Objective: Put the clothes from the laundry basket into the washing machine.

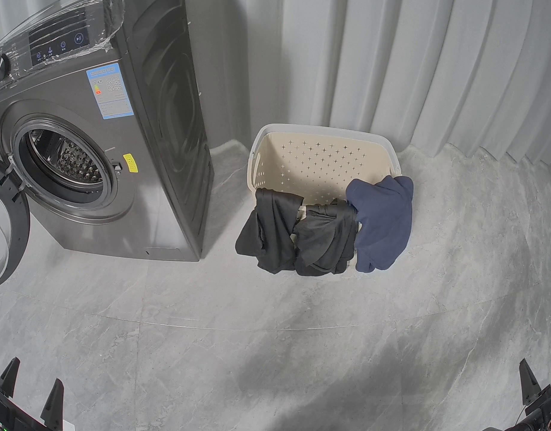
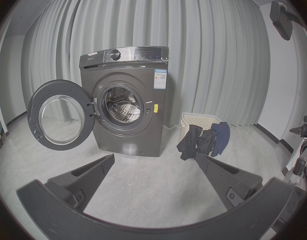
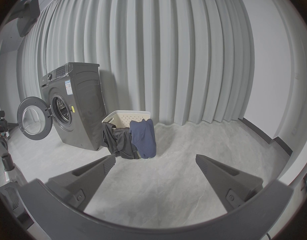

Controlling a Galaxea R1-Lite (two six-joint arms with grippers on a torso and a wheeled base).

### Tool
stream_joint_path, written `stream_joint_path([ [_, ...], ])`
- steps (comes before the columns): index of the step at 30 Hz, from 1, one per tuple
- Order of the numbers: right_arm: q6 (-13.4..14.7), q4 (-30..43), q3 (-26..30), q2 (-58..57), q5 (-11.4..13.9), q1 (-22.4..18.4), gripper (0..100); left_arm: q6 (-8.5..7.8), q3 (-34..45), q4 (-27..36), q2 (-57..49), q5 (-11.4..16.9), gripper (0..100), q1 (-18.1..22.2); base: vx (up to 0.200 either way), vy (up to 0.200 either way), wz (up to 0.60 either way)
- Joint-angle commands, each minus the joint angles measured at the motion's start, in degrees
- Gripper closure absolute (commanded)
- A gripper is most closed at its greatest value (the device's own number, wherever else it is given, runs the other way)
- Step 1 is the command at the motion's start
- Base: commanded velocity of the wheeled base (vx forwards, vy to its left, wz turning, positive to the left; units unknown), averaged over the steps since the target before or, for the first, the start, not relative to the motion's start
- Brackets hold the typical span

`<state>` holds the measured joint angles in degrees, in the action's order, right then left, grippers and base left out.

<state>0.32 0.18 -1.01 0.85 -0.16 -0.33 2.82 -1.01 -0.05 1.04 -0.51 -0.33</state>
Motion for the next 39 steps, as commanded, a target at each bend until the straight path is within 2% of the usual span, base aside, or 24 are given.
stream_joint_path([
  [1, -0.1, 0.0, 1.0, 0.2, 0.0, 0.0, 0, 0.00, 1.0, 0.0, -0.9, 0.0, 0, 0.0, 0.000, 0.000, 0.00],
  [7, -0.1, 0.1, 1.0, 0.2, 0.1, -0.2, 0, 0.17, 1.0, 0.0, -0.9, -0.1, 0, 0.1, 0.000, 0.000, 0.00],
  [16, -0.1, 0.0, 1.0, 0.2, 0.0, -0.1, 0, 0.17, 1.0, 0.0, -0.9, -0.1, 0, 0.0, 0.200, 0.000, 0.00],
  [25, -0.1, 0.1, 1.0, 0.2, 0.1, -0.1, 0, 0.17, 1.0, 0.0, -0.9, -0.1, 0, 0.0, 0.000, 0.000, 0.00],
  [37, -0.1, 0.1, 1.0, 0.2, 0.1, -0.1, 0, 0.17, 1.0, 0.0, -0.9, -0.1, 0, 0.0, 0.000, -0.200, 0.00],
  [39, -0.1, 0.1, 1.0, 0.2, 0.1, -0.1, 0, 0.17, 1.0, 0.0, -0.9, -0.1, 0, 0.1, 0.000, 0.000, 0.00],
])
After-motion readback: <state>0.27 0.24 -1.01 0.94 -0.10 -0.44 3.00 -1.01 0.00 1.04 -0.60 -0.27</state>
